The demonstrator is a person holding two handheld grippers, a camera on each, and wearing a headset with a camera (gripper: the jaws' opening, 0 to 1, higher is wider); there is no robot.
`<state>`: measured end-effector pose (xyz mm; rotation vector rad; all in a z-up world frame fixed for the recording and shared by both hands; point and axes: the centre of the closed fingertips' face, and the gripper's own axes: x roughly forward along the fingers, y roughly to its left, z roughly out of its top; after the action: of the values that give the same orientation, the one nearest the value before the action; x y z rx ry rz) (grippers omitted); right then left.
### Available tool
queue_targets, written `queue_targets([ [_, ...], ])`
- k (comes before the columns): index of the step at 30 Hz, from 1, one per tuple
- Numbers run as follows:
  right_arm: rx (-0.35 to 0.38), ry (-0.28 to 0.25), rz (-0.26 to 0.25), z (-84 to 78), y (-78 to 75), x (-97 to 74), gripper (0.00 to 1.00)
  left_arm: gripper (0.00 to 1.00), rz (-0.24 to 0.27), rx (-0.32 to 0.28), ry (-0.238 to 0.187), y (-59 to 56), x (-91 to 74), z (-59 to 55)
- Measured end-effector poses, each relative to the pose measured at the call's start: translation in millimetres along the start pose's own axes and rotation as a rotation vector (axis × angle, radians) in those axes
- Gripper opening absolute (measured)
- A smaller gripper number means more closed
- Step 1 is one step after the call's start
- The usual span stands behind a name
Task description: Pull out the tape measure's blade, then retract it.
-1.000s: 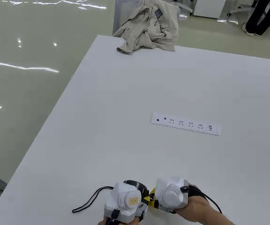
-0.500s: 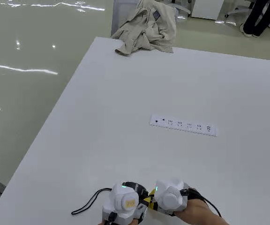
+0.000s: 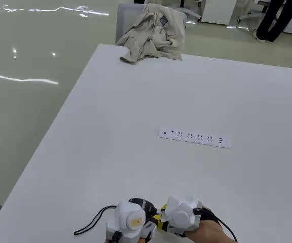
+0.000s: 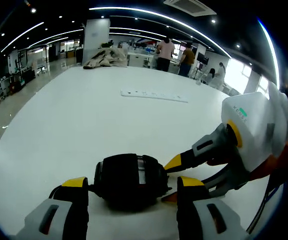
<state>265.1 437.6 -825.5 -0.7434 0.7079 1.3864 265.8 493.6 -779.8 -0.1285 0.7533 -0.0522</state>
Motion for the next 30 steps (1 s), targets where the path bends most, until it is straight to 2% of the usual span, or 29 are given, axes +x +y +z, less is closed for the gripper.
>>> queue_targets([
  [6,0.06,-0.009,-0.034,-1.9,0.4,-1.3,0.36,0.72,-0.019,0.002,-0.012,-1.1,-5.0,2.5],
  [12,0.13,-0.016,-0.056,-6.2,2.6,-4.6,0.43,0.74,-0.035,0.009,-0.003,-2.3,-8.4,-3.2],
  [16,0.187,-0.046,-0.067,-6.2,6.6,-8.3,0.43,0.74,-0.041,0.01,-0.002,-1.9,-13.1,-5.8],
  [21,0.241,-0.082,-0.095,-4.3,4.7,-13.9,0.44,0.76,-0.056,0.012,-0.003,-2.0,-16.3,-9.8],
  [30,0.273,-0.099,-0.113,-4.5,11.5,-20.0,0.49,0.78,-0.059,0.006,-0.014,1.1,-24.9,-10.7],
])
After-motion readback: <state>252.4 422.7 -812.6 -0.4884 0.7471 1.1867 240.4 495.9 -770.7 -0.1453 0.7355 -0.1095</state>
